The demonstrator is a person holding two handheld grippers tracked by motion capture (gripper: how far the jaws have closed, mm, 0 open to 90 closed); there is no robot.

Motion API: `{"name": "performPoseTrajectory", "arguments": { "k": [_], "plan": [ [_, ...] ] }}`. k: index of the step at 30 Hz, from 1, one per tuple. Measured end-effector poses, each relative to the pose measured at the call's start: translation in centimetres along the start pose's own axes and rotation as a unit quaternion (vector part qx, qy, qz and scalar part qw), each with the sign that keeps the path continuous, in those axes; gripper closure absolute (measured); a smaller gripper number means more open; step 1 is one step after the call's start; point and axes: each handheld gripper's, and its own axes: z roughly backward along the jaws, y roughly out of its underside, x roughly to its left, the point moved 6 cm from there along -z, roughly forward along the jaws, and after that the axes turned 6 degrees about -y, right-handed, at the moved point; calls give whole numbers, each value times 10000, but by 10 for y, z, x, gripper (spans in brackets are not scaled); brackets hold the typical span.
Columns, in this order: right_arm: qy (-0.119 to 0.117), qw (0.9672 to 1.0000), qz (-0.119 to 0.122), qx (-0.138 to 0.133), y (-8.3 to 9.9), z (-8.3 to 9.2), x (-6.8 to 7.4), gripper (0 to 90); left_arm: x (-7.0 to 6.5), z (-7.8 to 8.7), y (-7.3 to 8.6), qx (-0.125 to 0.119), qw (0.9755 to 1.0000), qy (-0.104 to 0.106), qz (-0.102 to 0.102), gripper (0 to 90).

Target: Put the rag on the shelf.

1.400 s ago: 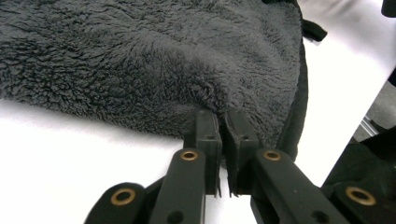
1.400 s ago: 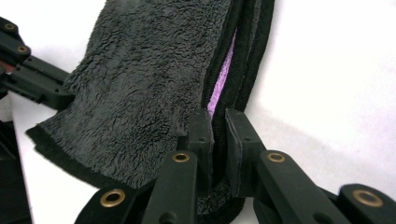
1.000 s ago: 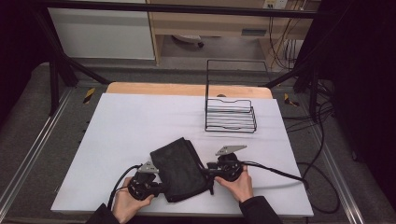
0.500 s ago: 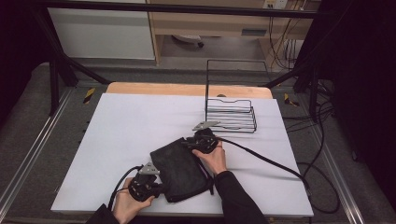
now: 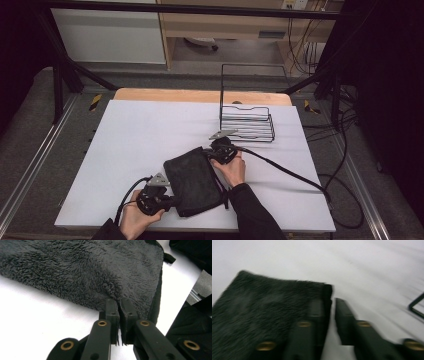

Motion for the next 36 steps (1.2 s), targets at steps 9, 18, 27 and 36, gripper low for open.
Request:
{"name": "performPoseTrajectory", "arguments": {
  "k": [9,18,27,36],
  "plan": [
    [-447,9988,-202,21,9,-13,-2,626,1,-2,1,18,10000,-8,29,859],
    [-555,9976,-399,-97,10,-9,0,826,3,-1,0,98,9999,17,-56,862],
    [325,9973,-629,-214,22,28,-6,830,12,-5,-13,-65,9996,-234,-165,856],
    [550,9955,-735,-237,35,45,-10,765,9,-1,-9,-378,9990,-189,158,612]
  ]
}}
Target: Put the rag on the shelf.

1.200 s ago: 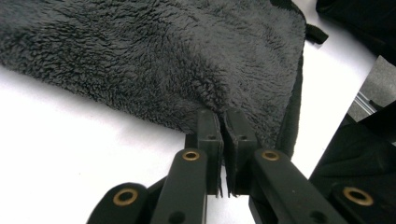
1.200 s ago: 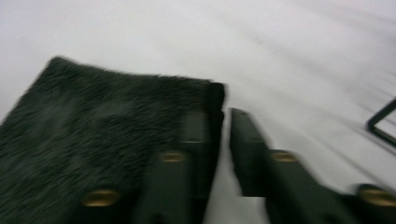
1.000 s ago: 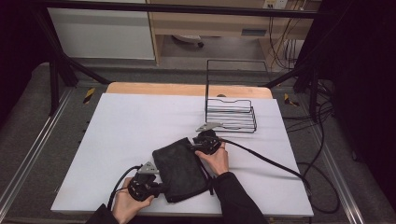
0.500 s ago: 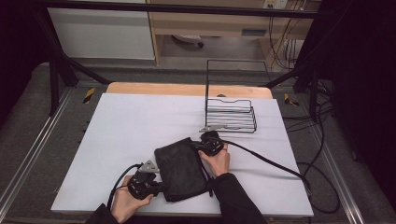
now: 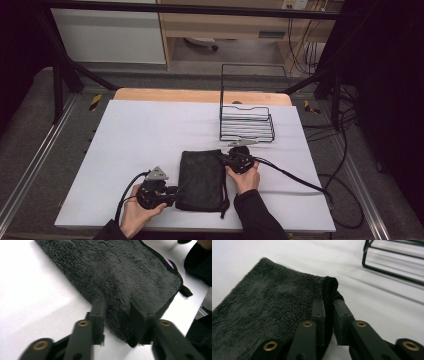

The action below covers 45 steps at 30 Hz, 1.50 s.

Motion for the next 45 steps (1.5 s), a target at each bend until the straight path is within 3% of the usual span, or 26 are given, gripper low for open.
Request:
{"name": "performPoseTrajectory", "arguments": {
  "k": [3,4,6,7,8,11,15,18,23,24,25,26,30,35,37,42,45],
  "plan": [
    [-141,9998,-5,-143,0,16,4,604,-1,-2,7,81,9999,-73,-18,579],
    [-267,9994,58,-190,7,28,10,468,-1,-3,9,97,9999,-59,23,589],
    [-301,9993,126,-161,14,34,12,432,-1,-4,11,135,9999,3,69,598],
    [-410,9990,179,-72,30,44,20,339,-2,-5,11,152,9998,21,95,628],
    [-410,9990,179,-72,30,44,20,339,-2,-5,12,171,9998,37,111,628],
    [-708,9974,135,4,59,55,34,352,-4,-7,13,199,9996,77,182,704],
    [-813,9966,142,78,66,51,40,389,-9,-7,13,235,9995,51,193,764],
    [-832,9958,264,274,71,44,44,461,-11,-7,12,254,9997,12,71,823],
    [-970,9945,100,392,73,44,49,658,-10,-3,10,359,9993,122,39,863],
    [-1027,9939,73,402,73,46,50,753,-10,-1,9,365,9991,183,108,864],
    [-1027,9939,73,402,73,46,50,753,-10,1,9,357,9990,239,142,864],
    [-1161,9924,17,399,71,49,53,814,-10,4,8,357,9989,277,138,866],
    [-1257,9908,1,506,70,54,58,831,-12,10,10,421,9984,365,97,866],
    [-1236,9900,-48,683,74,55,62,803,-10,8,16,470,9986,256,13,840],
    [-1217,9905,-27,647,74,54,61,719,-9,10,16,431,9989,112,-127,785],
    [-1163,9931,114,82,61,61,51,495,3,19,5,-4,9996,-162,-246,556],
    [-1039,9940,274,-203,52,65,44,395,11,20,-3,-228,9990,-156,-351,454]
  ]
}}
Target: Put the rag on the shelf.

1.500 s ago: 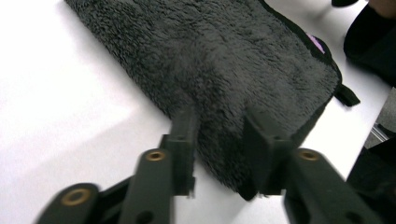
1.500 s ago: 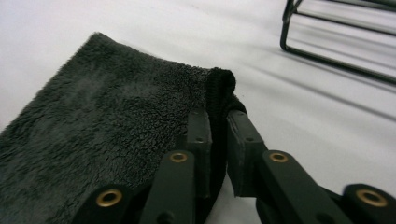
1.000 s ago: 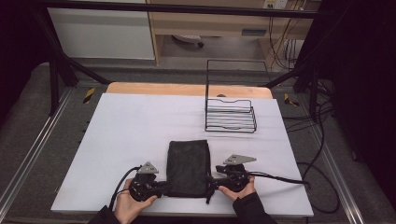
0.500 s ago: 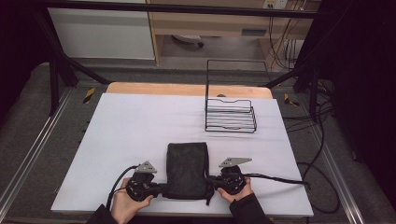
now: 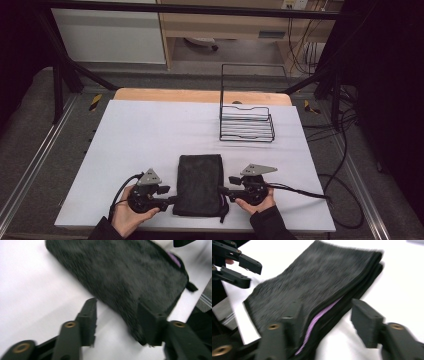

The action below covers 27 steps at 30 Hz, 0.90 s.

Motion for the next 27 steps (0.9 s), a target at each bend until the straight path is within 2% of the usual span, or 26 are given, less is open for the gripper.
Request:
{"name": "performPoseTrajectory", "arguments": {
  "k": [5,11,15,19,23,27],
  "plan": [
    [43,9995,93,-312,-11,6,-11,244,11,-2,-11,-100,9998,-112,-114,302],
    [176,9993,87,-328,-16,9,-24,132,27,-9,-31,-123,9995,-274,-62,199],
    [227,9992,166,-279,-17,9,-27,101,37,-16,-47,-123,9990,-426,-28,165],
    [238,9992,128,-310,-17,9,-28,95,43,-25,-59,-123,9984,-553,-35,154],
    [258,9990,121,-344,-17,9,-29,94,44,-35,-67,-149,9986,-500,-6,149],
    [266,9990,112,-331,-17,8,-29,91,47,-46,-72,-112,9982,-582,27,160]
  ]
}}
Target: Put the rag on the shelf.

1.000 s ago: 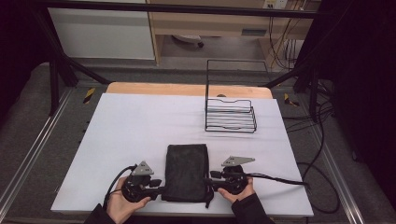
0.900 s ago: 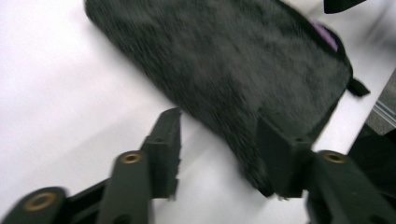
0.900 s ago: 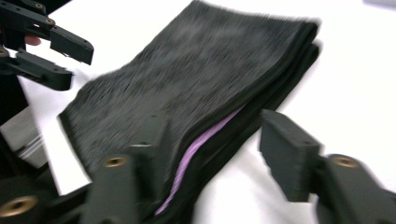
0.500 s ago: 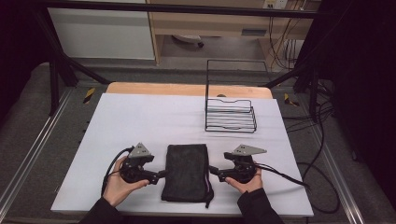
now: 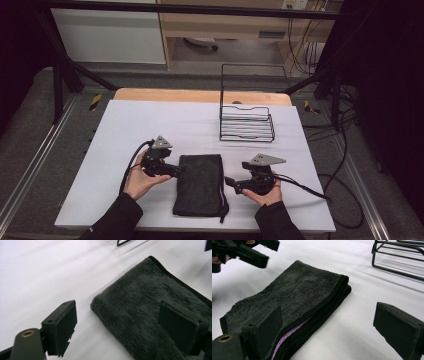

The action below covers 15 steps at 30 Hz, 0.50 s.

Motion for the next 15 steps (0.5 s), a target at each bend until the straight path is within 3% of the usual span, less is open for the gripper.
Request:
{"name": "performPoseTrajectory", "arguments": {
  "k": [3,10,15],
  "plan": [
    [1,10000,18,31,1,-1,0,90,5,-7,-4,-25,9999,-156,8,184],
    [4,10000,13,87,2,-3,-1,93,18,-26,-3,35,9989,-307,348,349],
    [-1,9999,-6,135,4,-5,-1,96,16,-37,3,257,9986,-171,436,450]
  ]
}}
